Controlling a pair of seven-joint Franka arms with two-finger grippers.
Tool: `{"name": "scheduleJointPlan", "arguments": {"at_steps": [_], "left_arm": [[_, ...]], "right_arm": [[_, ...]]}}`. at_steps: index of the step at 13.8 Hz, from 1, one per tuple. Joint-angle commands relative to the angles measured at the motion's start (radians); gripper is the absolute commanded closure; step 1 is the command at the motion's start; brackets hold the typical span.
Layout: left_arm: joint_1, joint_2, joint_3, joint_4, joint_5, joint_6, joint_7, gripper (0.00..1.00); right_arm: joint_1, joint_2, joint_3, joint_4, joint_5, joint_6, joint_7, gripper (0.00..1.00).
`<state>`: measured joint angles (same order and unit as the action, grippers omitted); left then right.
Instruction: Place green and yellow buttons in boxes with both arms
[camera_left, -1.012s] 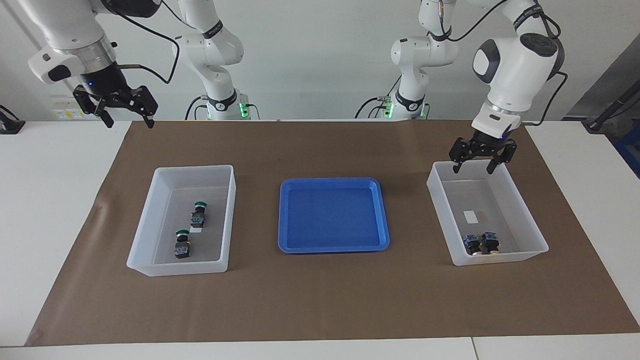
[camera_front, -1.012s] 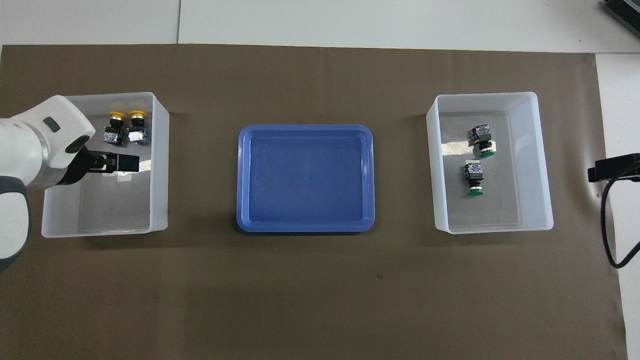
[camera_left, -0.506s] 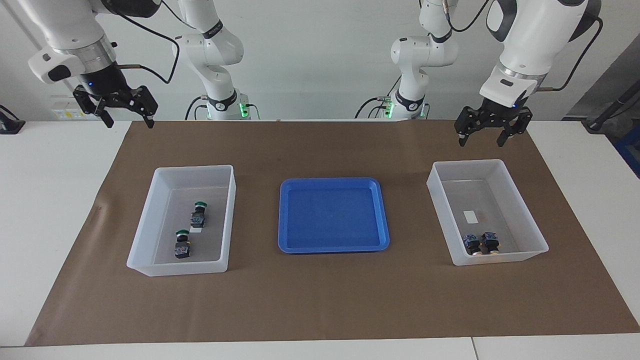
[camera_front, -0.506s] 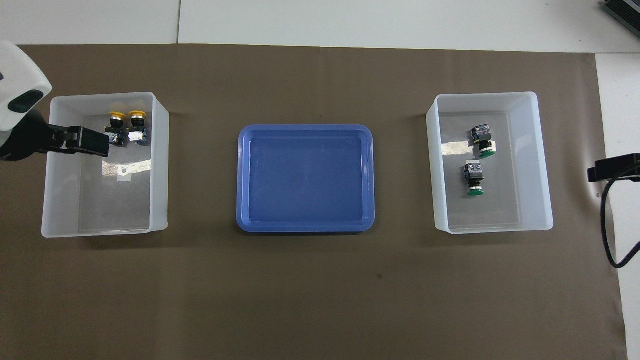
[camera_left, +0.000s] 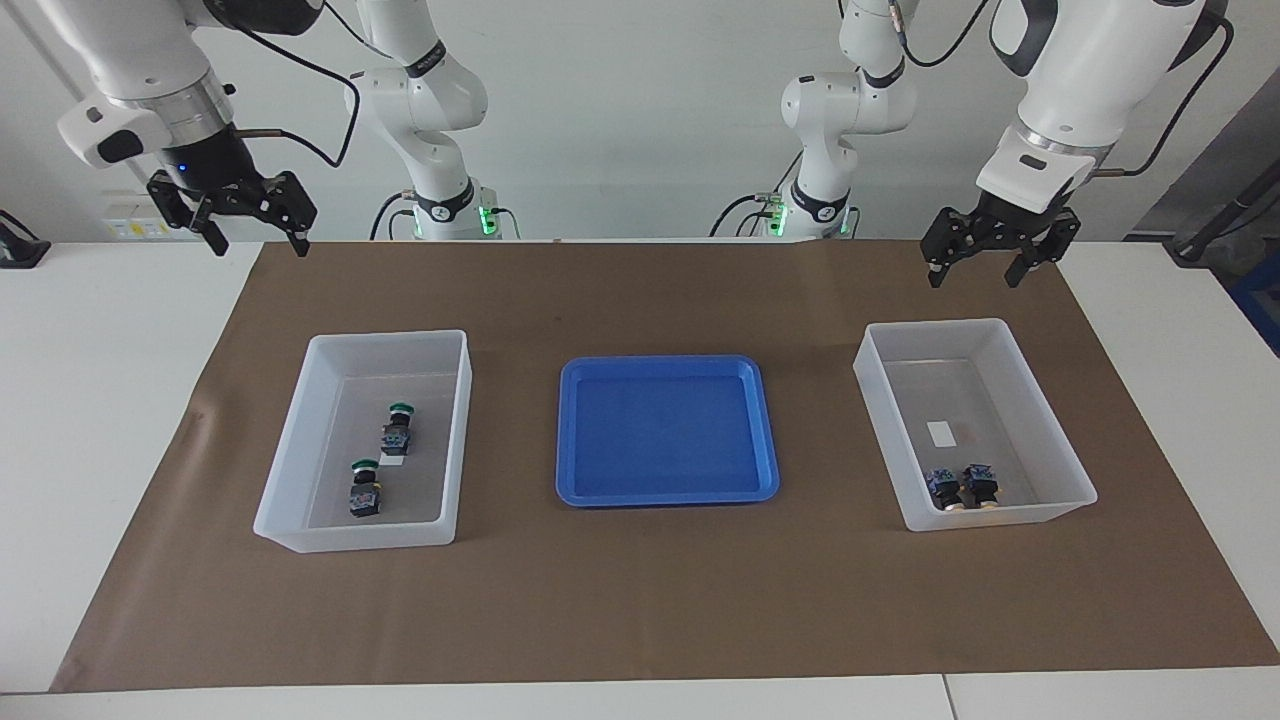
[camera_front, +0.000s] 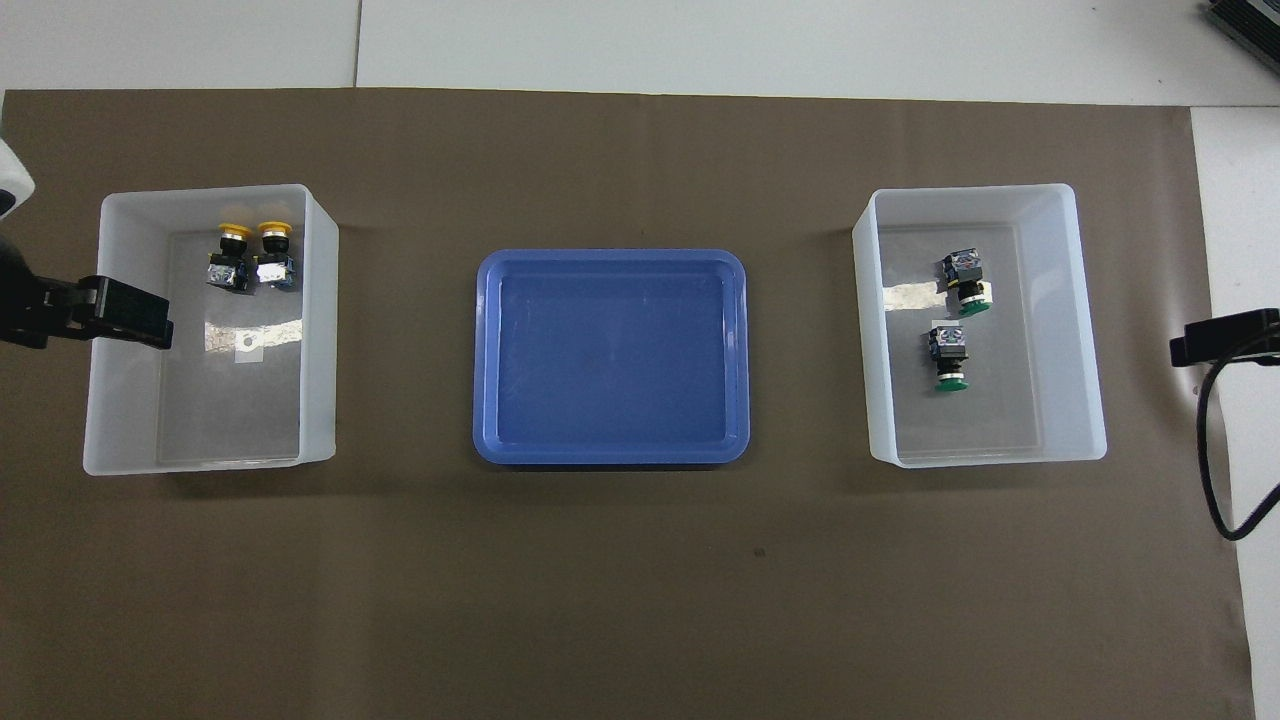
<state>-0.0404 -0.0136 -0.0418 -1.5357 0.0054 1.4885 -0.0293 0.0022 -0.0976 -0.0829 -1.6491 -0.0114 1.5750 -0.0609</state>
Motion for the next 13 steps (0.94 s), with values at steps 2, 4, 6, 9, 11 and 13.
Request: {"name": "scheduleJointPlan", "arguments": {"at_steps": [2, 4, 6, 9, 11, 13], "left_arm": [[0.028, -0.031, 0.002, -0.047, -0.022, 0.030, 0.018, 0.00], [0.028, -0.031, 0.002, -0.052, -0.021, 0.049, 0.060, 0.00], [0.031, -0.035, 0.003, -0.060, -0.021, 0.050, 0.100, 0.00], [0.042, -0.034, 0.002, -0.058, -0.021, 0.061, 0.098, 0.00], [0.042, -0.035, 0.002, -0.063, -0.021, 0.070, 0.100, 0.00], [0.043, -0.035, 0.002, -0.063, -0.021, 0.070, 0.100, 0.00]], "right_arm": [[0.002, -0.011, 0.000, 0.000, 0.036, -0.023, 0.032, 0.00], [0.005, -0.011, 0.009, 0.002, 0.033, -0.021, 0.088, 0.00], [0.005, -0.013, 0.015, 0.000, 0.028, -0.024, 0.090, 0.00], [0.005, -0.013, 0.015, 0.000, 0.022, -0.027, 0.090, 0.00], [0.005, -0.013, 0.015, 0.000, 0.021, -0.027, 0.090, 0.00], [0.005, -0.013, 0.015, 0.000, 0.019, -0.026, 0.086, 0.00]]}}
